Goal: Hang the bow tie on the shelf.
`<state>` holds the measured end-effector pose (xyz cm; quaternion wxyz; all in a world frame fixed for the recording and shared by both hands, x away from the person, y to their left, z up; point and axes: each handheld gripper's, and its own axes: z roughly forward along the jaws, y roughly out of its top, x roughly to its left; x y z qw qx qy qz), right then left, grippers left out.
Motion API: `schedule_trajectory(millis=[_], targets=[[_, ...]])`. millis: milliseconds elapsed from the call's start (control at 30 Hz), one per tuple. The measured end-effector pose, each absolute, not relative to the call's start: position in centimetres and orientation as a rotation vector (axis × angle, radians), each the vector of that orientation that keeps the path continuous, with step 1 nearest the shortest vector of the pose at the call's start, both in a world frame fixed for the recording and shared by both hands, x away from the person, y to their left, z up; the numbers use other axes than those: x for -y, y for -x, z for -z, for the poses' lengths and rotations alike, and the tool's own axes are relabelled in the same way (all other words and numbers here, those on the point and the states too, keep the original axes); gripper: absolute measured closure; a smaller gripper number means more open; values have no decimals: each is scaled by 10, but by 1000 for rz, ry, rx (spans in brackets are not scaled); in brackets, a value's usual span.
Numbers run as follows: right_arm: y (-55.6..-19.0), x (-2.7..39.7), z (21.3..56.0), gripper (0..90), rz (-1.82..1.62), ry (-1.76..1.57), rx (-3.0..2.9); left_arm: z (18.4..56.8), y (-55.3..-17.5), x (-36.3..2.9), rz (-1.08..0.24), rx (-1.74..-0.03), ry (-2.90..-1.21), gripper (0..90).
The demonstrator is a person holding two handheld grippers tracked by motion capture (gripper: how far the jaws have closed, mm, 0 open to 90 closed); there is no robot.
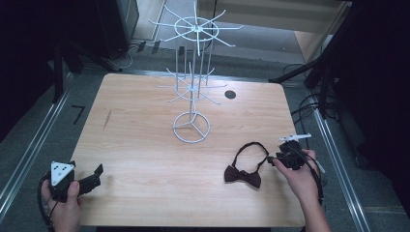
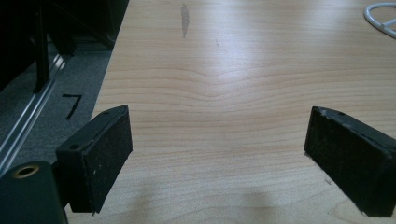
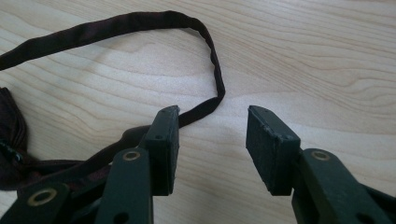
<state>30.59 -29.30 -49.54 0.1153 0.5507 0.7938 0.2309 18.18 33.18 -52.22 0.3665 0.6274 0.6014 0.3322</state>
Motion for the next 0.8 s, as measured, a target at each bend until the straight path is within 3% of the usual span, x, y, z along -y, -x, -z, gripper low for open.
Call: schedule_trajectory(millis=[633,800], targets=[[-344,271,489,637,-464,-1699,-2436,522,-182,-331,-857,-1542,-1620,83],[-347,266,494,700,-429,-1716,-2475,522,-182,-331,-862,-1539,-1625,83]])
